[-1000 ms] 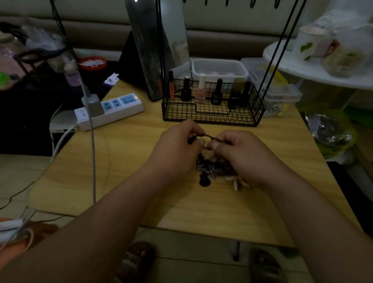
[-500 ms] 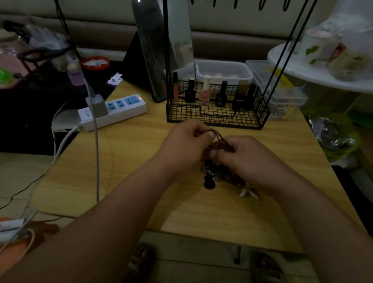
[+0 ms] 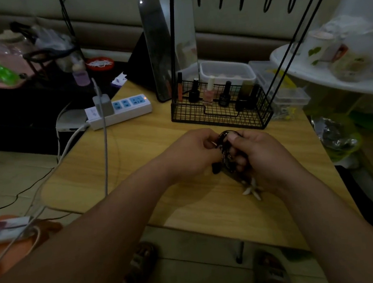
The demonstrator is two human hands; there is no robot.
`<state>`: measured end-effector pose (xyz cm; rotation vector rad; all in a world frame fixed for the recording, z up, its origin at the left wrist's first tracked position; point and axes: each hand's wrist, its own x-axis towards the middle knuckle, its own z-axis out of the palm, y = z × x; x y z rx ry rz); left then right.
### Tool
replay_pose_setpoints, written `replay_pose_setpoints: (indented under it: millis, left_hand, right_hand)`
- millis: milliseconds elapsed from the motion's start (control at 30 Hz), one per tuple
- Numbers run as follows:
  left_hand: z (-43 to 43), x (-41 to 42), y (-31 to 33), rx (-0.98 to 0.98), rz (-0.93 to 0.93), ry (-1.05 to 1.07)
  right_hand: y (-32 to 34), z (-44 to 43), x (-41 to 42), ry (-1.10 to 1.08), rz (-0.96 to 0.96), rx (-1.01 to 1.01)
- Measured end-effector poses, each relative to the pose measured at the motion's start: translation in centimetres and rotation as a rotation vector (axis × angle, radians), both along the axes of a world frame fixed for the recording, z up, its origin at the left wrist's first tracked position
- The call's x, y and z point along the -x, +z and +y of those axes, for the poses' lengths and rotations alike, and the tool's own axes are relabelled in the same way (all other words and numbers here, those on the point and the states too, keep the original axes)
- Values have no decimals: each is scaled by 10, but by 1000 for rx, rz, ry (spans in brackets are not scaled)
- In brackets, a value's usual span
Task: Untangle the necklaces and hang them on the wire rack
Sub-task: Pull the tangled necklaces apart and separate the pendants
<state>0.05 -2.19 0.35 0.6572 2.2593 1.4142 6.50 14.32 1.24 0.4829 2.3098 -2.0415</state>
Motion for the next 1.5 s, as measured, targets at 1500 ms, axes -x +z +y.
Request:
replay_pose_setpoints:
  millis: [1500]
  left_hand:
    - [-12,11,9,-336,-154,286]
  right_hand:
    - [8,22,-5,-26,54,-446]
